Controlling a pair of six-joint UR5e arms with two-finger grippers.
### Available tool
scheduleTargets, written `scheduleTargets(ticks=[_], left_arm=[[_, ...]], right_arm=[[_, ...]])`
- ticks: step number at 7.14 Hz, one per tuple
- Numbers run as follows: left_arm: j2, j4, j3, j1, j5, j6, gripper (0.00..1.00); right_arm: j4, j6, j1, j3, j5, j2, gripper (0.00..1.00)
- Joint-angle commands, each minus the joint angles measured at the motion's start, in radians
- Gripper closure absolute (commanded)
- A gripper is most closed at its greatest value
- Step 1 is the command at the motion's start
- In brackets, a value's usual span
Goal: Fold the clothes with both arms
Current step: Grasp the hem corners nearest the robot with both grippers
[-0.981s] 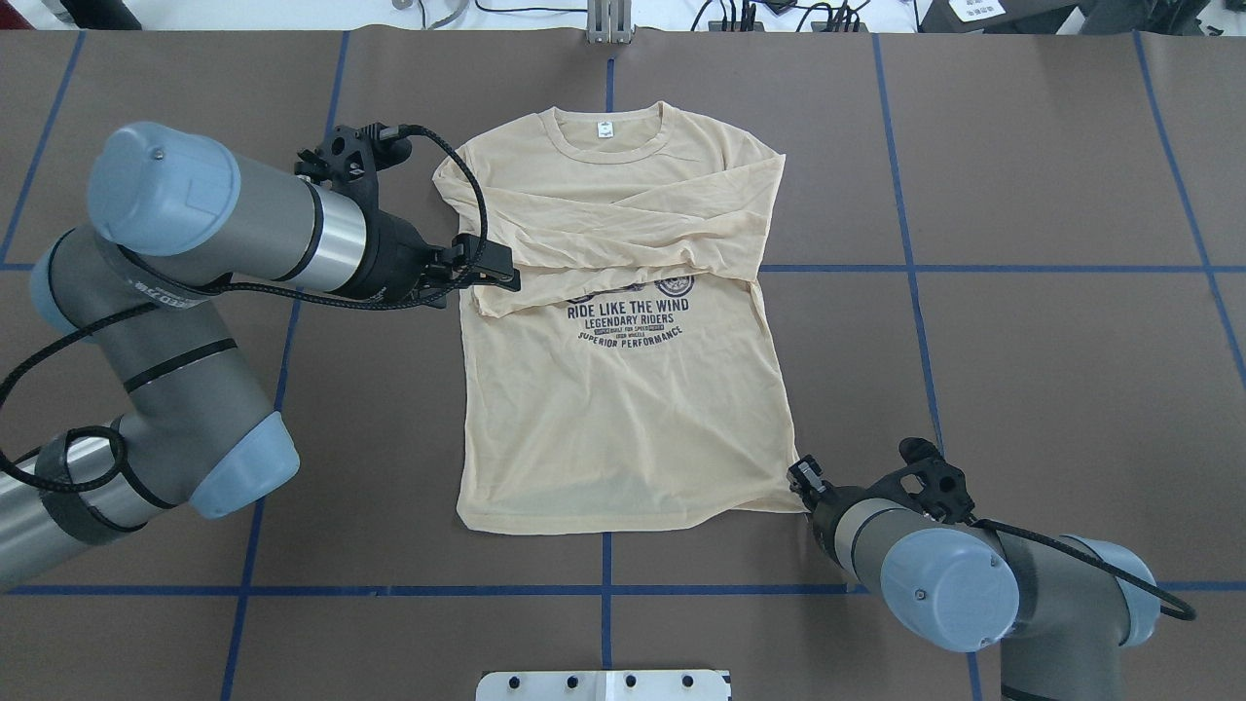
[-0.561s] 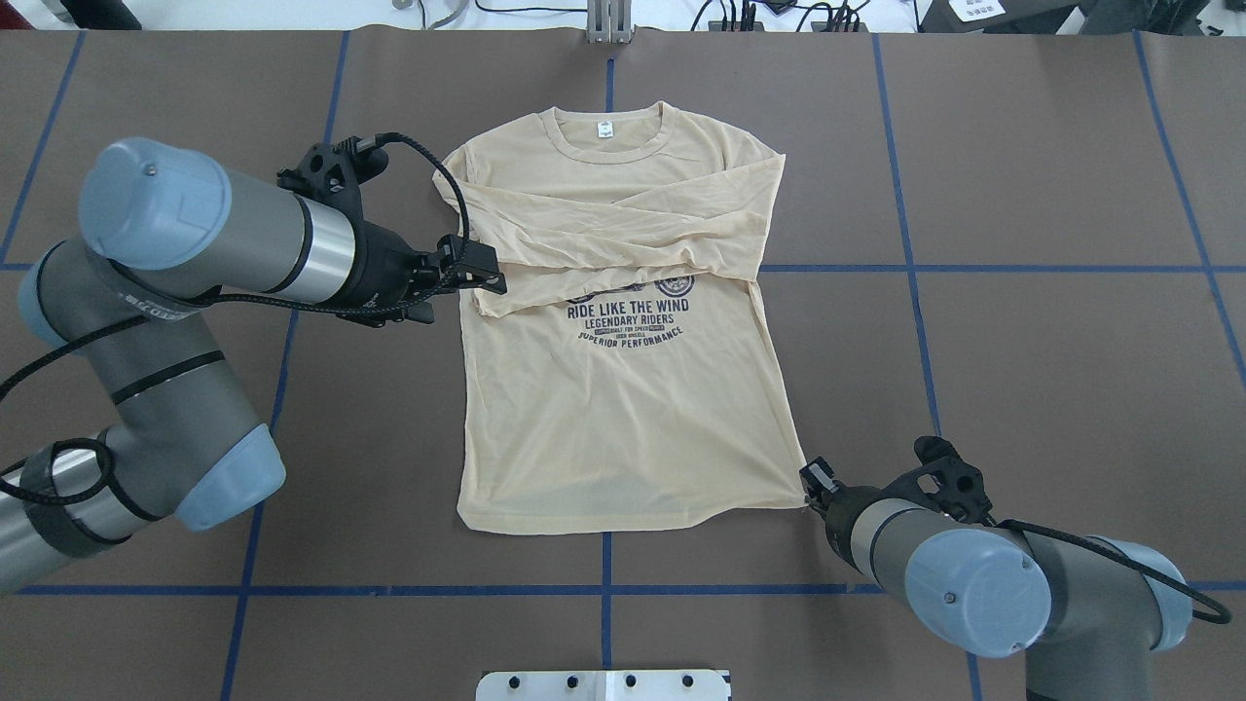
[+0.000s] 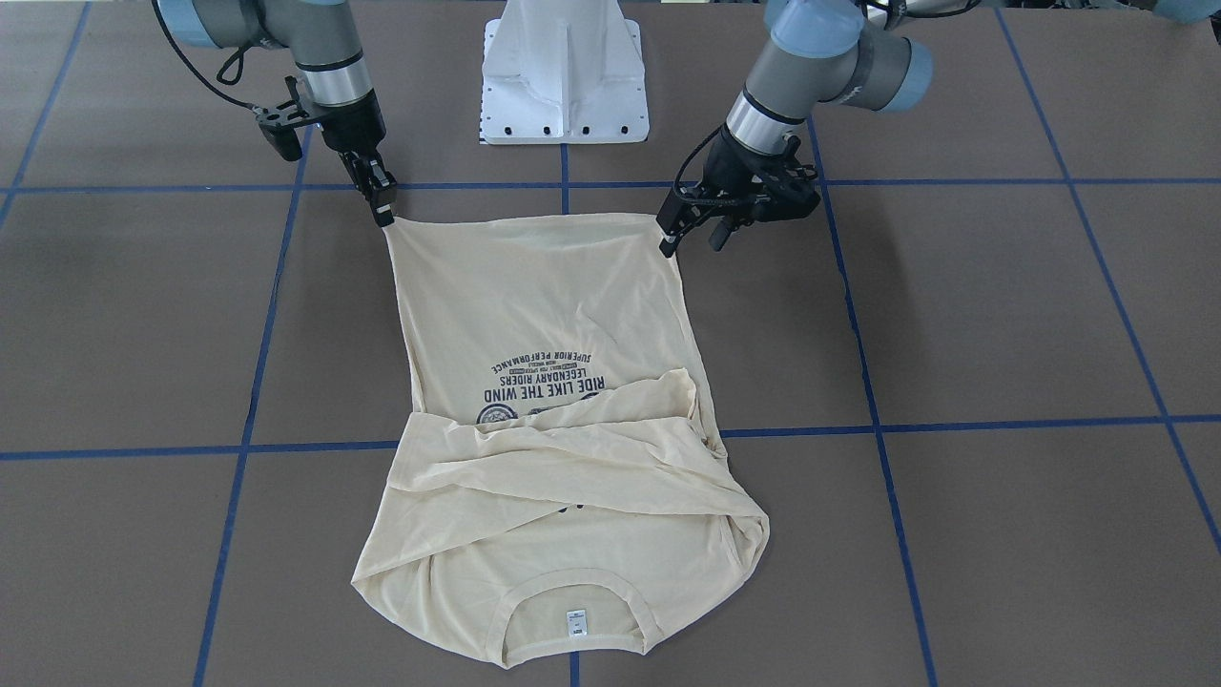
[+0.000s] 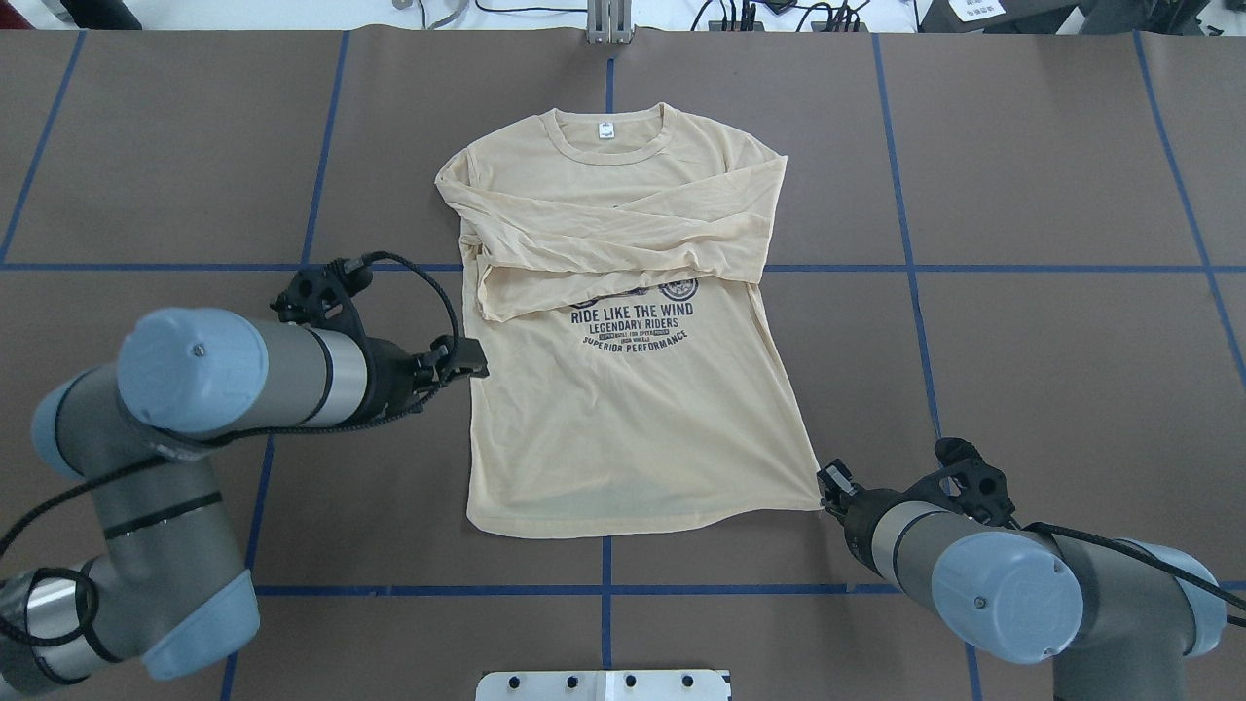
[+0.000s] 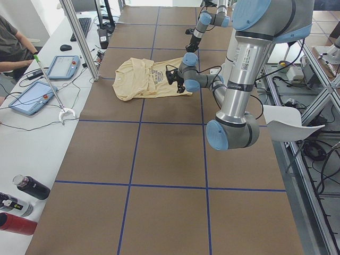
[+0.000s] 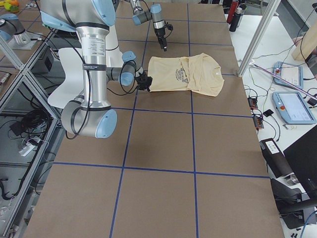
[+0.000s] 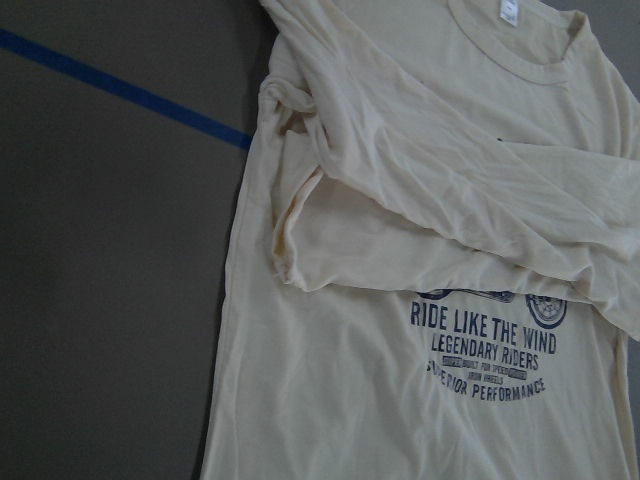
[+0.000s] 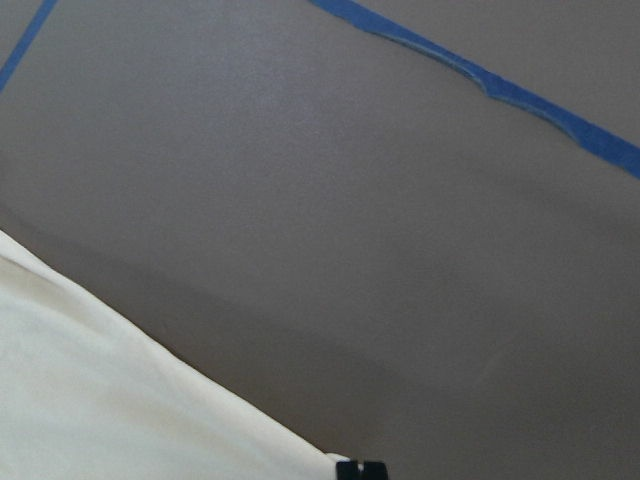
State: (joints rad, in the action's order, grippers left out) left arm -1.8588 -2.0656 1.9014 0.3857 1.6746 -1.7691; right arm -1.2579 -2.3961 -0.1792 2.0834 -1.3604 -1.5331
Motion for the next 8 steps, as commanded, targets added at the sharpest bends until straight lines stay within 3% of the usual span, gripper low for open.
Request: scheduleTargets(ticks=[1,2,5,8], left_arm=[[0.020,0.007,-0.007,-0.127,-0.052,-0.087,0.24],[0.020,0.007,-0.008,-0.140,-0.053,-0.087,0.25],[0.016,0.007,-0.013,-0.151,-0.068,-0.104,0.39],[0.007,0.007,-0.016,-0.152,-0.076,-0.104,0.40]], right_arm=[[0.000,0.000,0.000,0.000,0.000,0.001,1.00],[0.000,0.000,0.000,0.000,0.000,0.001,1.00],[0.000,0.000,0.000,0.001,0.000,0.001,1.00],[0.000,0.000,0.000,0.001,0.000,0.001,1.00]])
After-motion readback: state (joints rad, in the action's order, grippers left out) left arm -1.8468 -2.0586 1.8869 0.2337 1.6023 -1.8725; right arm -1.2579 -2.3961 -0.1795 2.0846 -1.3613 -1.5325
